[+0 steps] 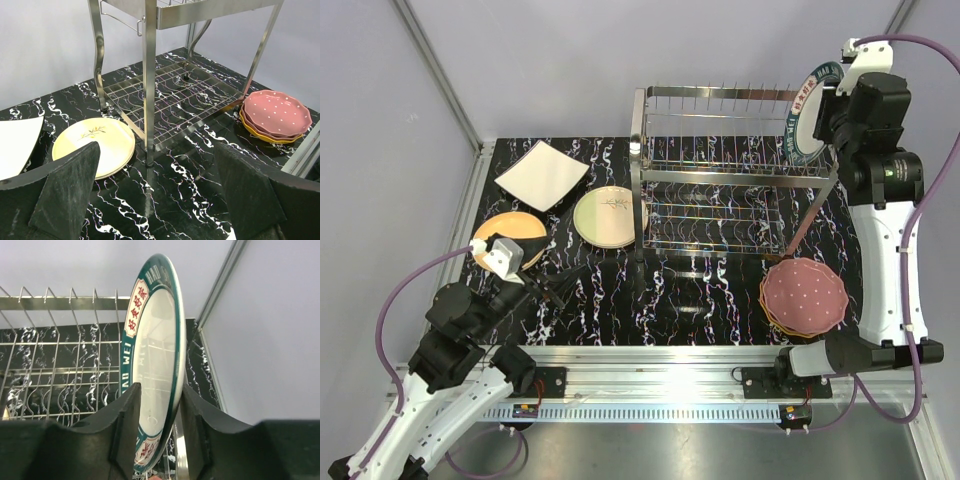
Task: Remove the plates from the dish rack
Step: Grab a plate with the right arm
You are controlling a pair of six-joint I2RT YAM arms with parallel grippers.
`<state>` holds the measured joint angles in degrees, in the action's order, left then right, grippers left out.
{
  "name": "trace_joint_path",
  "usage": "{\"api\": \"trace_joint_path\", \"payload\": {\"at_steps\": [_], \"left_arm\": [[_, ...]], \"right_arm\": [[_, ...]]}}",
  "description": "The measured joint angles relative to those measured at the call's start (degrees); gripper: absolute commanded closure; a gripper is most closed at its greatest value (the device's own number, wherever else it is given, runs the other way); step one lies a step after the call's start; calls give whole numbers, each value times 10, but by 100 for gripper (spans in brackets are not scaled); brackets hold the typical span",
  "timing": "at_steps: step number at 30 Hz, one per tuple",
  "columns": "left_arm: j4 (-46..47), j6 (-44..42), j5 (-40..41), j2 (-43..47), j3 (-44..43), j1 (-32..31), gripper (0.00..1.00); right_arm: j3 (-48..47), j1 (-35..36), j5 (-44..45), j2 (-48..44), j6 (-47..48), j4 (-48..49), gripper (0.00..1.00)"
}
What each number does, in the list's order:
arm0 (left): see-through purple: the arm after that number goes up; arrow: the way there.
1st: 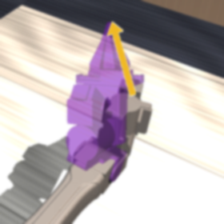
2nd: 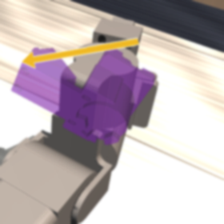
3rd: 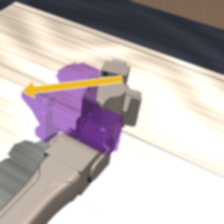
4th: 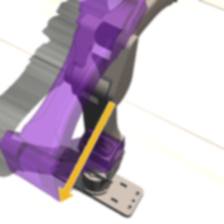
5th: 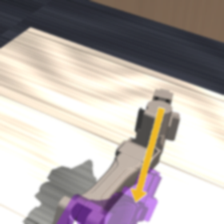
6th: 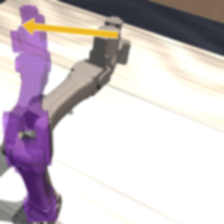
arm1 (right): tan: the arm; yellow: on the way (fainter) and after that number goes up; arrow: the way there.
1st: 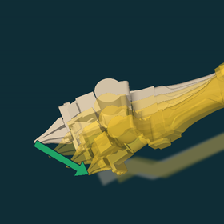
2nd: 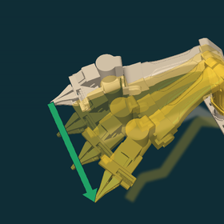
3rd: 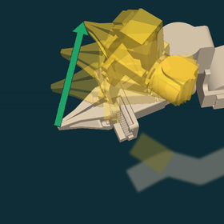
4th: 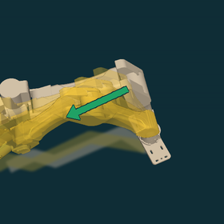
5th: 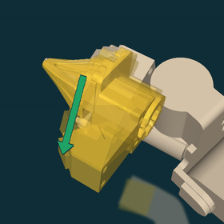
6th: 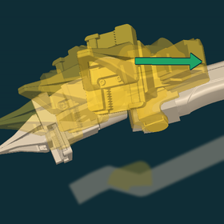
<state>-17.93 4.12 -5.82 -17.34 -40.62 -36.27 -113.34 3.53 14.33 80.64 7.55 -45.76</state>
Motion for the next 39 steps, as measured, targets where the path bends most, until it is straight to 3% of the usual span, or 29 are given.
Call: {"api": "trace_joint_path", "payload": {"at_steps": [4,8,10,15,25,32,39], "left_arm": [[0,0,0,1,0,0,1],[0,0,0,5,0,0,1],[0,0,0,8,0,0,1],[-1,0,0,9,0,0,1],[-1,0,0,7,0,0,1],[-1,0,0,3,0,0,1],[5,11,-1,-1,0,0,1]], "right_arm": [[4,23,46,0,10,17,76],[5,44,89,0,21,31,84],[8,52,110,0,26,40,99],[13,60,163,5,41,61,100],[-3,81,182,5,88,102,100],[-19,97,164,2,92,158,100],[-19,98,110,-30,75,153,100]]}}
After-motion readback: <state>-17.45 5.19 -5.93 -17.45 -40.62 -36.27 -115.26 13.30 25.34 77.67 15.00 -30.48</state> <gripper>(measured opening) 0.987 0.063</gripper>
